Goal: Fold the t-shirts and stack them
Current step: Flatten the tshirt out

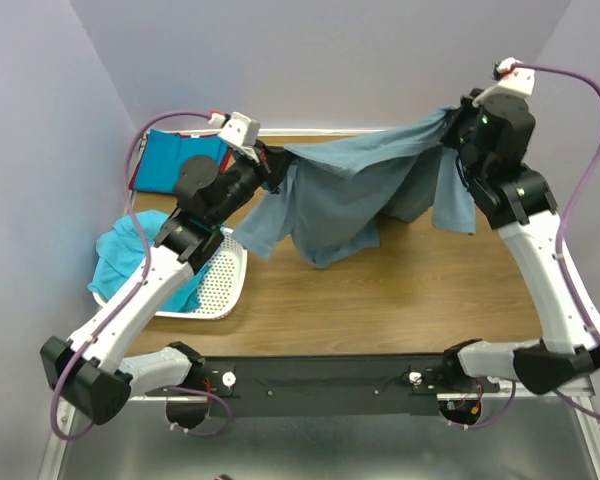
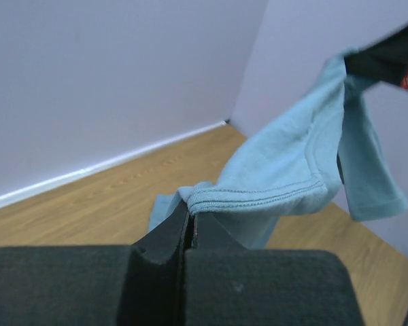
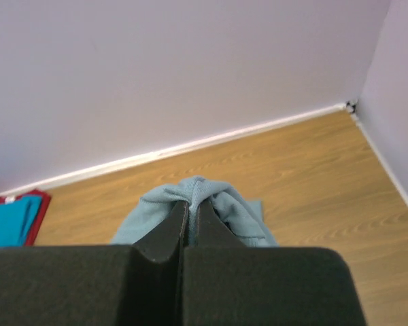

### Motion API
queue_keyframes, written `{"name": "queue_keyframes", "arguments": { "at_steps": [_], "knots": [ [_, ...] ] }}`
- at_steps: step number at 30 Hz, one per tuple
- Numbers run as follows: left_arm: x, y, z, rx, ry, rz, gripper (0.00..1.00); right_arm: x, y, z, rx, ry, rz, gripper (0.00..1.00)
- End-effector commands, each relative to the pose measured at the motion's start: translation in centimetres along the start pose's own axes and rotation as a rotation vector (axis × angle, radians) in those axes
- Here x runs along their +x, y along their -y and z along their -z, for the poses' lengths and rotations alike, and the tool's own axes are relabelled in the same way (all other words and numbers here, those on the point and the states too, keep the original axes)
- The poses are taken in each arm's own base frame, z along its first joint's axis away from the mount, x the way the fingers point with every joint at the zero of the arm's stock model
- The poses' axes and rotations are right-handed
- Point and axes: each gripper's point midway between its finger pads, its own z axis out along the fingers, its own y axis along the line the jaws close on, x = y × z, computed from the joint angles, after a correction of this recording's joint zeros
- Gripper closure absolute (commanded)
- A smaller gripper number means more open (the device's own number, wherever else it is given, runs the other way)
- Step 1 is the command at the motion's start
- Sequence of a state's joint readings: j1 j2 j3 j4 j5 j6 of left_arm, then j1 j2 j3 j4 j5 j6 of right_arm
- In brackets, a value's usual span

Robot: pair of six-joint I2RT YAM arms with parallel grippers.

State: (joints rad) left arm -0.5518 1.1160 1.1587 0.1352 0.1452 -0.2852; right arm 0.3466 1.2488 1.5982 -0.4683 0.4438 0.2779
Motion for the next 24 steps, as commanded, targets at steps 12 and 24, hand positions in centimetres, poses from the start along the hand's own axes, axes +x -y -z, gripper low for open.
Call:
{"name": "queue_keyframes", "arguments": {
  "at_steps": [12, 24],
  "knots": [
    [13.9, -10.2, -6.6, -0.129, -0.216, 0.168, 0.57, 7.8, 1.0, -21.1, 0.181, -0.147, 0.151, 0.11],
    [25.9, -11.3, -4.4, -0.243, -0.432, 0.178, 0.31, 23.9, -0.1, -13.1, -0.063, -0.533, -0.014, 0.0]
  ]
}}
